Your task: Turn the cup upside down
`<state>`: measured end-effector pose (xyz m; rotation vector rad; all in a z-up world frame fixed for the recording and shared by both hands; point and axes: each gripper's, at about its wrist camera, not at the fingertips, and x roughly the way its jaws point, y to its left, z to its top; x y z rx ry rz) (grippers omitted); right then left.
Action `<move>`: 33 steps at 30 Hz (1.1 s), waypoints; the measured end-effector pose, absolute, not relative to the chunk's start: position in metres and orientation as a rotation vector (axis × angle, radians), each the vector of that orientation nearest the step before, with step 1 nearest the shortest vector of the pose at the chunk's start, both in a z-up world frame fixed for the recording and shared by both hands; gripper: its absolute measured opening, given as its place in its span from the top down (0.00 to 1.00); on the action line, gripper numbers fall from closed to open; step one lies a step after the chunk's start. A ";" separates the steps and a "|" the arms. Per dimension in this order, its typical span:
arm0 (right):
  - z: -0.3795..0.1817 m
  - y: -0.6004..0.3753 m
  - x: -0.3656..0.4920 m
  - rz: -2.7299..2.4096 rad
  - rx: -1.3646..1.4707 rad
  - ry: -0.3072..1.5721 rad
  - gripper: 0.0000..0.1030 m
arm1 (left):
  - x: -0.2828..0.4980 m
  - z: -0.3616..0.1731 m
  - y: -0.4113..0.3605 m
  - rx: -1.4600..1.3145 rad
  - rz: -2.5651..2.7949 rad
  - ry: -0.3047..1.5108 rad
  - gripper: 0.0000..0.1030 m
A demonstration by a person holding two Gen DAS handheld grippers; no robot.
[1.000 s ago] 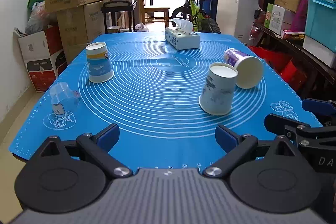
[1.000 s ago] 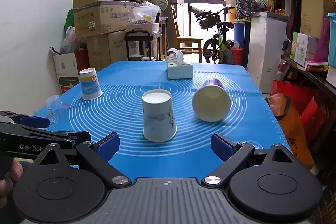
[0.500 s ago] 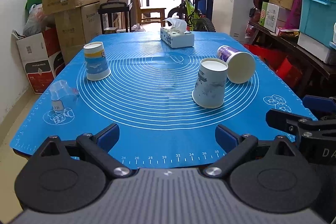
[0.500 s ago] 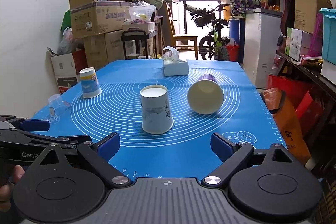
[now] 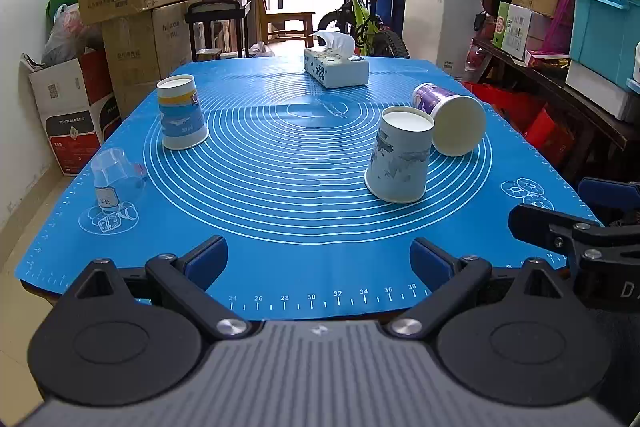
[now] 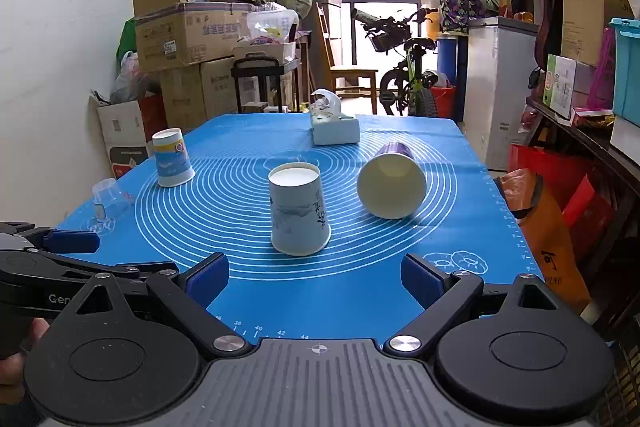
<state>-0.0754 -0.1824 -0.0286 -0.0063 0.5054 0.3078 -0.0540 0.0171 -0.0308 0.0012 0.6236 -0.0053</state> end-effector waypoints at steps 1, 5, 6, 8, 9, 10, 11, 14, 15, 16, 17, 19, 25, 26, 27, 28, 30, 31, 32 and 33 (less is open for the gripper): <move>-0.029 -0.182 -0.075 0.308 -0.006 0.506 0.09 | -0.054 -0.031 0.017 0.002 -0.005 0.624 0.06; -0.027 -0.182 -0.075 0.312 -0.002 0.509 0.09 | -0.054 -0.031 0.017 0.002 -0.005 0.624 0.06; -0.027 -0.182 -0.075 0.314 0.000 0.510 0.09 | -0.054 -0.031 0.017 0.001 -0.005 0.624 0.06; -0.026 -0.182 -0.075 0.316 -0.002 0.509 0.09 | -0.054 -0.031 0.017 0.001 -0.005 0.624 0.06; -0.026 -0.182 -0.075 0.316 -0.003 0.508 0.09 | -0.054 -0.031 0.017 0.002 -0.005 0.624 0.06; -0.025 -0.182 -0.074 0.317 -0.001 0.509 0.09 | -0.054 -0.031 0.017 0.002 -0.007 0.625 0.06; -0.026 -0.182 -0.074 0.316 -0.001 0.510 0.09 | -0.054 -0.031 0.017 0.004 -0.009 0.626 0.06; -0.025 -0.183 -0.075 0.318 0.004 0.511 0.09 | -0.054 -0.030 0.017 0.007 -0.014 0.626 0.06; -0.025 -0.183 -0.075 0.320 0.006 0.512 0.09 | -0.054 -0.031 0.017 0.010 -0.015 0.626 0.06; -0.025 -0.184 -0.074 0.320 0.006 0.510 0.09 | -0.054 -0.031 0.017 0.012 -0.016 0.626 0.06; -0.024 -0.183 -0.074 0.320 0.005 0.509 0.09 | -0.055 -0.031 0.017 0.013 -0.017 0.627 0.06; -0.024 -0.184 -0.074 0.319 0.003 0.509 0.09 | -0.054 -0.031 0.017 0.014 -0.016 0.627 0.06; -0.025 -0.185 -0.074 0.322 0.005 0.513 0.09 | -0.054 -0.032 0.016 0.011 -0.014 0.631 0.06; -0.024 -0.185 -0.074 0.321 0.007 0.513 0.09 | -0.054 -0.032 0.016 0.011 -0.015 0.632 0.06; -0.024 -0.185 -0.074 0.321 0.006 0.513 0.09 | -0.054 -0.032 0.016 0.012 -0.015 0.632 0.06; -0.024 -0.185 -0.074 0.321 0.007 0.513 0.09 | -0.054 -0.032 0.016 0.013 -0.015 0.632 0.06; -0.024 -0.185 -0.074 0.321 0.006 0.512 0.09 | -0.053 -0.032 0.016 0.015 -0.016 0.633 0.06; -0.024 -0.185 -0.074 0.321 0.006 0.512 0.09 | -0.053 -0.032 0.016 0.016 -0.016 0.633 0.06; -0.024 -0.185 -0.074 0.322 0.006 0.512 0.09 | -0.053 -0.032 0.016 0.015 -0.016 0.633 0.06; -0.024 -0.185 -0.074 0.322 0.006 0.513 0.09 | -0.054 -0.032 0.016 0.015 -0.015 0.633 0.06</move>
